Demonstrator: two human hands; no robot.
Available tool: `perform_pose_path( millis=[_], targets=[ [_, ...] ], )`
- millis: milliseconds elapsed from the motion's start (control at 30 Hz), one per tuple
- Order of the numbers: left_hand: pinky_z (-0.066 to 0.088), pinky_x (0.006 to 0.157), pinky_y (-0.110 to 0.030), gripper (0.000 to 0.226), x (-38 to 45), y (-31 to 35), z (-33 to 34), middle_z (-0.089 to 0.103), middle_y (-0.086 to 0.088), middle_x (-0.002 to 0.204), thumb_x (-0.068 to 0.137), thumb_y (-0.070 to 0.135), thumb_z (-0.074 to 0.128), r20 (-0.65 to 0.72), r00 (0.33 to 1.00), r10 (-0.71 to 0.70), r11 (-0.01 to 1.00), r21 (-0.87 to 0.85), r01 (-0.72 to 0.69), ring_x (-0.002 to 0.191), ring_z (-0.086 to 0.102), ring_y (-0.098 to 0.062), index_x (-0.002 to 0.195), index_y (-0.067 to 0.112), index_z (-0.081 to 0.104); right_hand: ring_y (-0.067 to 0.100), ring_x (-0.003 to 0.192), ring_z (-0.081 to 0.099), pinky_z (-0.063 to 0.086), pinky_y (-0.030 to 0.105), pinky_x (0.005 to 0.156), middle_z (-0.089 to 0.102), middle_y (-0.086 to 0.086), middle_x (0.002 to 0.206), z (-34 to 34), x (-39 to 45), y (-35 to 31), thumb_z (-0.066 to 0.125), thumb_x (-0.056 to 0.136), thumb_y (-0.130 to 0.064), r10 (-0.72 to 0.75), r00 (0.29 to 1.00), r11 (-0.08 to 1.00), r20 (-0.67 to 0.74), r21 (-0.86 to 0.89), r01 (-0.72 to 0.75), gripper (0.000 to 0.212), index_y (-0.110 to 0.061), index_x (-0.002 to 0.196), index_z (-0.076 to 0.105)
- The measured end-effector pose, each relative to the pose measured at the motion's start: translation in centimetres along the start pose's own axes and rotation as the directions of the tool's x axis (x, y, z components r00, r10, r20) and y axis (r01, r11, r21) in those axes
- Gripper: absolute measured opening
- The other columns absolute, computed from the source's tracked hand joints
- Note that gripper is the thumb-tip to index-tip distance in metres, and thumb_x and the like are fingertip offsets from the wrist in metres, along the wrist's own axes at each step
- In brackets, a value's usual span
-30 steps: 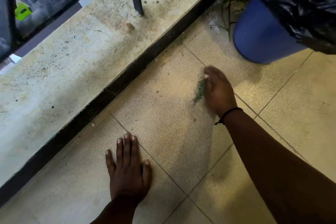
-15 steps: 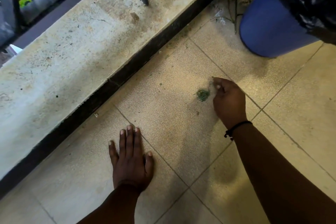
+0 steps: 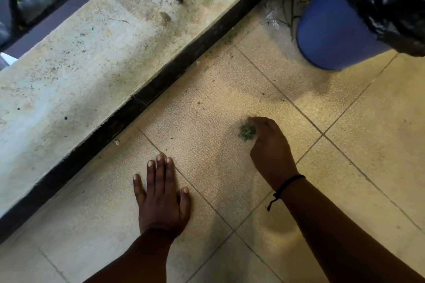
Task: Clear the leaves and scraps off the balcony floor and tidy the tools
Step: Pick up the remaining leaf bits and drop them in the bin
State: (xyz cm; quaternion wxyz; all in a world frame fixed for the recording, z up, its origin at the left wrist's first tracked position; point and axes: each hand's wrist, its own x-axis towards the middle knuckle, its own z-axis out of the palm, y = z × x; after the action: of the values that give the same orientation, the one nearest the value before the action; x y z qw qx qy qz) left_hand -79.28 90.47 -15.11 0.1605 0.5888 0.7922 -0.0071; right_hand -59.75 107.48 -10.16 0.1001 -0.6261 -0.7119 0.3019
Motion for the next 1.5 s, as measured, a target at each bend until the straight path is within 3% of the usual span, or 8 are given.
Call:
perform_pose_path(
  millis=[200,667,967,1100,1200,1300,1400,1500],
  targets=[
    [-0.002,0.12,-0.052,0.074,0.0,-0.1,0.1,0.007,-0.01,0.163,0.091,0.042,0.031,-0.01,1.0,-0.001,1.0,-0.001,0.001,0.152,0.003,-0.026,0.155,0.007,0.017,0.029,0.149,0.007,0.016,0.041,0.12,0.017,0.013,0.16,1.8,-1.6,0.1,0.042,0.085,0.018,-0.043,0.982,0.997,0.182,-0.056,0.054,0.072,-0.01,0.151,0.03],
    [-0.002,0.12,-0.052,0.074,0.0,0.2,-0.1,0.009,-0.012,0.163,0.091,0.042,0.029,-0.005,1.0,-0.006,1.0,0.005,0.006,0.152,0.001,-0.025,0.154,0.005,0.018,0.035,0.071,0.068,0.058,0.039,0.049,0.069,0.018,0.087,2.6,-1.1,0.0,0.077,0.061,0.014,-0.225,0.972,0.904,0.061,-0.359,0.232,0.031,0.002,0.089,0.072],
    [-0.002,0.12,-0.052,0.075,0.0,0.1,0.0,0.009,-0.011,0.163,0.091,0.043,0.03,-0.008,1.0,-0.007,1.0,-0.006,0.007,0.151,0.003,-0.025,0.155,0.006,0.017,0.032,0.088,0.061,0.048,0.033,0.068,0.06,0.017,0.099,1.9,0.2,-3.0,0.044,0.089,0.006,0.009,0.988,0.924,0.152,-0.378,0.05,0.025,-0.001,0.099,0.067],
    [0.0,0.12,-0.053,0.075,-0.1,0.1,0.0,0.009,-0.011,0.163,0.09,0.042,0.03,-0.018,1.0,-0.008,1.0,-0.013,0.008,0.151,0.006,-0.026,0.155,0.006,0.018,0.016,0.077,0.063,0.047,0.022,0.065,0.071,0.007,0.096,1.0,0.4,-2.7,0.05,0.091,-0.004,0.208,0.974,0.977,0.087,0.021,-0.21,0.024,-0.004,0.095,0.074],
    [0.001,0.119,-0.054,0.074,0.0,0.0,0.1,0.01,-0.011,0.162,0.091,0.042,0.03,-0.027,1.0,0.0,1.0,-0.007,0.0,0.151,0.006,-0.027,0.154,0.006,0.017,0.016,0.065,0.068,0.054,0.019,0.057,0.072,0.01,0.081,-1.5,0.8,-2.0,0.066,0.082,0.004,0.524,0.773,0.398,0.357,0.7,-0.593,0.01,-0.002,0.086,0.072],
    [0.001,0.12,-0.053,0.074,0.0,0.1,0.0,0.012,-0.012,0.162,0.091,0.042,0.031,-0.029,1.0,-0.002,1.0,-0.008,0.002,0.151,0.007,-0.027,0.154,0.006,0.018,0.012,0.061,0.069,0.058,0.02,0.055,0.072,0.008,0.077,-5.6,0.7,-1.5,0.084,0.051,0.01,0.344,0.651,-0.217,0.677,0.732,-0.646,0.037,-0.003,0.085,0.073],
    [-0.001,0.12,-0.052,0.074,0.1,0.0,0.0,0.011,-0.012,0.163,0.091,0.042,0.031,-0.026,1.0,-0.003,1.0,-0.014,0.003,0.151,0.006,-0.027,0.155,0.007,0.017,0.018,0.066,0.07,0.057,0.021,0.051,0.07,0.009,0.08,-9.9,1.5,-1.1,0.089,0.031,0.018,0.106,0.741,-0.436,0.663,0.701,-0.564,0.053,-0.003,0.077,0.077],
    [-0.002,0.12,-0.05,0.075,-0.2,-0.2,0.0,0.011,-0.012,0.163,0.091,0.043,0.031,-0.032,0.999,-0.014,1.0,-0.011,0.014,0.151,0.007,-0.028,0.155,0.007,0.017,0.028,0.089,0.068,0.06,0.03,0.074,0.07,0.018,0.095,-15.2,2.4,-1.8,0.064,0.082,0.014,-0.017,0.781,-0.311,0.625,0.739,-0.598,0.019,0.004,0.096,0.073]
  ],
)
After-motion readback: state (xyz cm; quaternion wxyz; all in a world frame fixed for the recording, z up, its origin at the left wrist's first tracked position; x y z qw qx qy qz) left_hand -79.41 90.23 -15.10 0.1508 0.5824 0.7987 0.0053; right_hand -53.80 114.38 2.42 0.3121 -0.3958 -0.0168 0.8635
